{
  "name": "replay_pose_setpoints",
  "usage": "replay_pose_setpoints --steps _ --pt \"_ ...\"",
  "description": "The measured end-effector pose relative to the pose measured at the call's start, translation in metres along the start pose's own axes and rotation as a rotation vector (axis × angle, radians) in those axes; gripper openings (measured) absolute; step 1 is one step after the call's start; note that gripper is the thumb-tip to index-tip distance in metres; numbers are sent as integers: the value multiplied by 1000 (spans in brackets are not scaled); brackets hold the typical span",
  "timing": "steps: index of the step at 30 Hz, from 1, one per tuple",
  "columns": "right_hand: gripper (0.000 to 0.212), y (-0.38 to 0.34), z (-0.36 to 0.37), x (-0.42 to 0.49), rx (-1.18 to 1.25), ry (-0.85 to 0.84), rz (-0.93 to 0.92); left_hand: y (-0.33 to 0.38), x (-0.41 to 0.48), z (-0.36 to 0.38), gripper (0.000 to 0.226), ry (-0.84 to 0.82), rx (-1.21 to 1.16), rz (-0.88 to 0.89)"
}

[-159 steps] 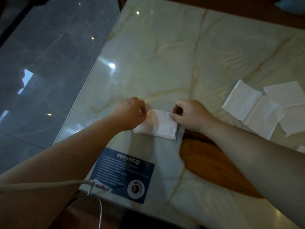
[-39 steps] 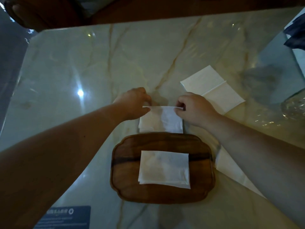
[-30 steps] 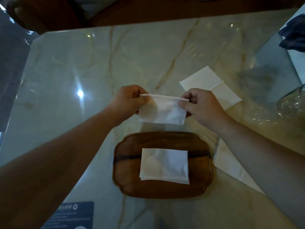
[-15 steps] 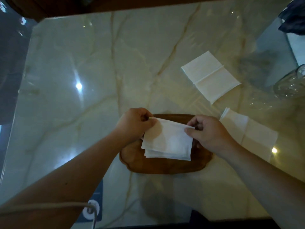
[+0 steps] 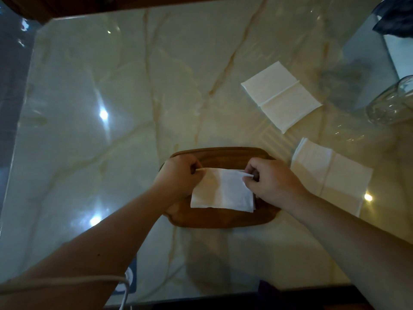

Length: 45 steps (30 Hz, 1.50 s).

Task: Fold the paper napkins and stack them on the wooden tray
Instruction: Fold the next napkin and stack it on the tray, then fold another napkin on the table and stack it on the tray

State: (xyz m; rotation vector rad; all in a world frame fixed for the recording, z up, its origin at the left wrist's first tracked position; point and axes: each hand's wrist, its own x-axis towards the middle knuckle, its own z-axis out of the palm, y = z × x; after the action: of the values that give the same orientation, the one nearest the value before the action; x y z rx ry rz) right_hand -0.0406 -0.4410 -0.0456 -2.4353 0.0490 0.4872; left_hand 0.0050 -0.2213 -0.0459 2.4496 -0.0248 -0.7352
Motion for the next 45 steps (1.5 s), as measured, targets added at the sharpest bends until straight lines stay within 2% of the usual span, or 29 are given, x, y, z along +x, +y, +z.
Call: replay_pose_setpoints --steps 7,11,13,19,23,29,33,45 --pt "8 -2 -1 8 -113 13 -62 1 -1 0 5 15 152 56" --pt "18 2 -11 6 -207 48 -65 10 -6 -8 22 141 452 198" --pt "24 8 -20 2 -230 78 -50 20 -5 -12 25 183 503 289" --pt "25 53 -52 -31 -178 230 106 70 14 0 28 111 506 474" --pt "22 99 -68 -62 -99 358 285 116 26 24 32 82 519 580" --pt "22 152 -71 -103 38 478 516 177 44 65 34 -26 607 629" --pt "23 169 -70 -119 123 522 599 203 55 87 34 -61 656 669" --pt "25 172 -49 -133 145 438 694 223 86 112 41 -149 862 643"
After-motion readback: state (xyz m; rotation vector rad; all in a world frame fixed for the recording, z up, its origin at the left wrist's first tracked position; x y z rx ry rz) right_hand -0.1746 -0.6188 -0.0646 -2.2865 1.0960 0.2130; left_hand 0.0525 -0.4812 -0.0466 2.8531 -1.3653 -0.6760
